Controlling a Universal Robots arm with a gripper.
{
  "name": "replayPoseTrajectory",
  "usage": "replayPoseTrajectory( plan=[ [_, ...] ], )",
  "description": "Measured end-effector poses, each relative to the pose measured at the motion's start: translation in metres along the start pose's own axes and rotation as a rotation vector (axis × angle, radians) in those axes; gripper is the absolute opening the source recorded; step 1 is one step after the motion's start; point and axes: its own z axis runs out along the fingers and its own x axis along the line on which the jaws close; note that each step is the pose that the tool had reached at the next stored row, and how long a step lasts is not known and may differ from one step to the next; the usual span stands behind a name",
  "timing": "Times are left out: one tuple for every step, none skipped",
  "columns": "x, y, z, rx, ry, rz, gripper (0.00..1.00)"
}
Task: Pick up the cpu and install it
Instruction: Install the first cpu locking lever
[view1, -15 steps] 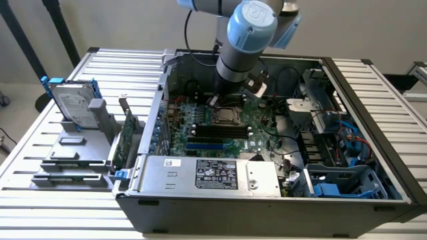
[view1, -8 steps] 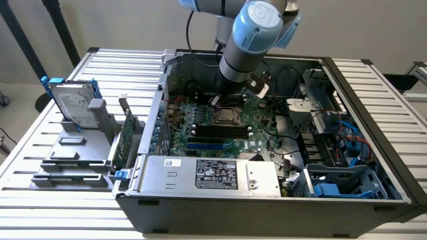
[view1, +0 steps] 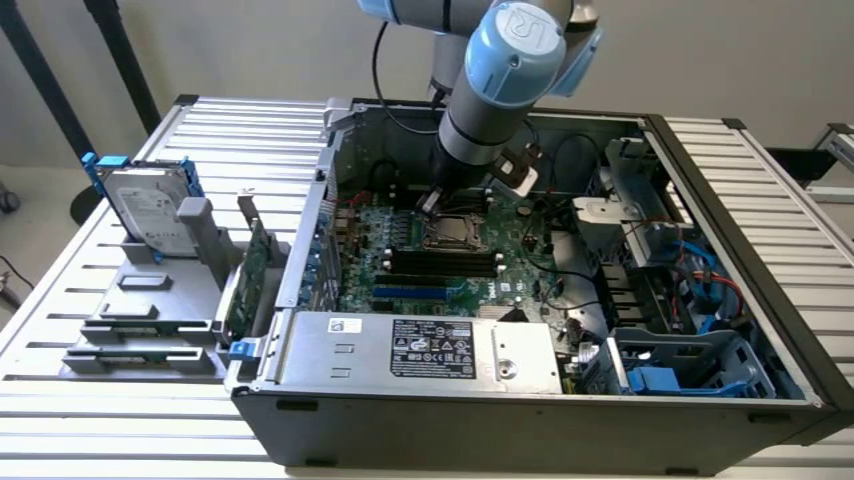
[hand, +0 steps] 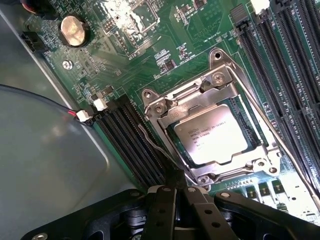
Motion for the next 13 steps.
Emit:
replayPoseTrajectory(
  plan=[
    [0.0000,0.0001,0.0001,-0.0003,-0.0005,0.000,0.11],
    [0.0000,0.0001,0.0001,-0.0006,-0.0007,0.000,0.11],
    [0.0000,0.0002,0.0002,-0.0008,-0.0010,0.001,0.11],
    [0.0001,0.0004,0.0003,-0.0010,-0.0013,0.001,0.11],
    [0.0002,0.0006,0.0003,-0.0012,-0.0016,0.001,0.11],
    [0.0003,0.0009,0.0003,-0.0014,-0.0019,0.001,0.11],
    [0.0005,0.0012,0.0003,-0.0015,-0.0020,0.001,0.11],
    [0.0006,0.0014,0.0003,-0.0016,-0.0021,0.001,0.11],
    [0.0009,0.0018,0.0003,-0.0017,-0.0020,0.001,0.11],
    [0.0011,0.0022,0.0003,-0.0017,-0.0018,0.001,0.11],
    [0.0014,0.0026,0.0003,-0.0018,-0.0016,0.002,0.11],
    [0.0017,0.0031,0.0002,-0.0019,-0.0015,0.002,0.11],
    [0.0019,0.0035,0.0002,-0.0021,-0.0013,0.003,0.11]
  ],
)
